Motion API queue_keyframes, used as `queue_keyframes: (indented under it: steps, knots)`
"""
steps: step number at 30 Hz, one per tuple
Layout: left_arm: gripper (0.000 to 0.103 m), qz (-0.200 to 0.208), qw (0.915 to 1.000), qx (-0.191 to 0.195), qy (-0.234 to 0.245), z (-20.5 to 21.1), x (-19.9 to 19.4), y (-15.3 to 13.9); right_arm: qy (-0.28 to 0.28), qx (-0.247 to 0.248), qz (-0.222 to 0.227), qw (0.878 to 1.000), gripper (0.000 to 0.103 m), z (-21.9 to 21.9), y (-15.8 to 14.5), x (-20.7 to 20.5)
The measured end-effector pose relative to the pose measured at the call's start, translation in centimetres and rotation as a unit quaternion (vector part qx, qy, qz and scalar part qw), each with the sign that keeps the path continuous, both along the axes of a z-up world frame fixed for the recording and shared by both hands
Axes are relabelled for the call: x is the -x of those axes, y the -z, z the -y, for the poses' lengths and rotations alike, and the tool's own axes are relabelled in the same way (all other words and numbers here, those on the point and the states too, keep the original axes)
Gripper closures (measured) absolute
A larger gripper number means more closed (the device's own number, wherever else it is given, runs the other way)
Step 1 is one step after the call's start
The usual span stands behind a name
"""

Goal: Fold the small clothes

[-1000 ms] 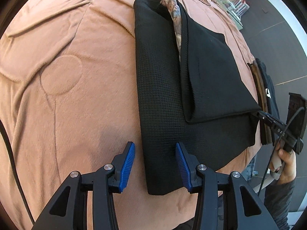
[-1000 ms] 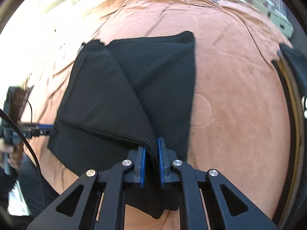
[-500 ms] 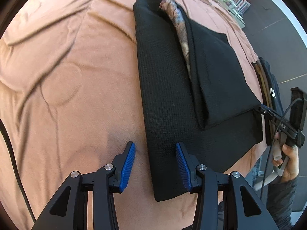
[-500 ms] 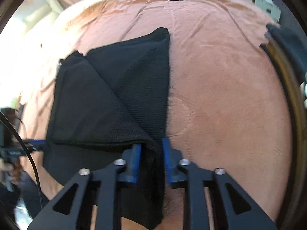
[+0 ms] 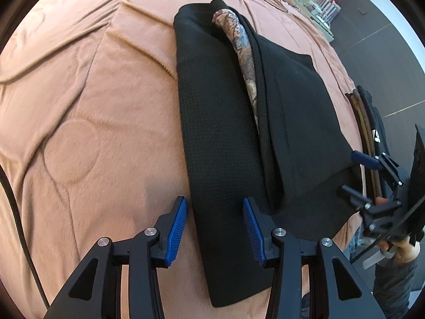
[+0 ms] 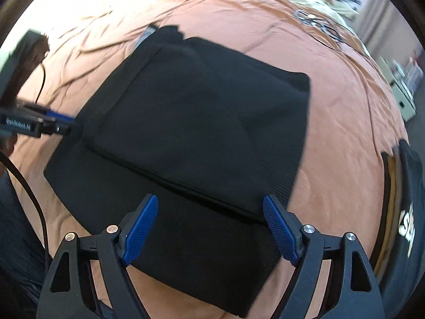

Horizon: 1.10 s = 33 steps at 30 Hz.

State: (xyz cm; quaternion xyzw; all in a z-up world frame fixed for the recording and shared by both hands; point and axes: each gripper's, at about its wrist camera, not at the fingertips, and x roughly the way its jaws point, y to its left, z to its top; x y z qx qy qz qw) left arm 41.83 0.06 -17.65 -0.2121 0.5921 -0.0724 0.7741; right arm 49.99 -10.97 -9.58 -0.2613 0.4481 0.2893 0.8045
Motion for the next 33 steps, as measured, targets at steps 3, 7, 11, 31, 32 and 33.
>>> queue_keyframes:
  steps: [3, 7, 11, 31, 32, 33]
  knots:
    - [0.057, 0.006, 1.0000, 0.003, -0.001, -0.2, -0.8, 0.1, -0.024, 0.017, 0.005, 1.000, 0.023, -2.1, 0.1, 0.4]
    - [0.057, 0.012, 0.9998, 0.017, 0.001, -0.4, -1.6, 0.5, -0.061, 0.029, 0.010, 0.998, 0.023, -4.6, 0.4, 1.2]
    - [0.058, 0.014, 0.9989, 0.045, -0.003, -0.8, -1.8, 0.9, -0.090, 0.043, 0.008, 0.995, 0.023, -6.7, 1.4, 1.3]
    - [0.061, 0.019, 0.9977, 0.065, 0.005, -1.5, -1.2, 1.5, 0.075, -0.051, 0.002, 0.996, 0.055, -3.8, -0.4, -10.6]
    - [0.061, 0.019, 0.9977, 0.065, 0.005, -1.5, -1.2, 1.5, 0.092, -0.065, -0.002, 0.994, 0.055, -3.0, -0.4, -11.5]
    - [0.061, 0.019, 0.9977, 0.064, 0.005, -1.6, -1.0, 1.5, 0.108, -0.071, 0.001, 0.992, 0.055, -2.6, -0.3, -12.0]
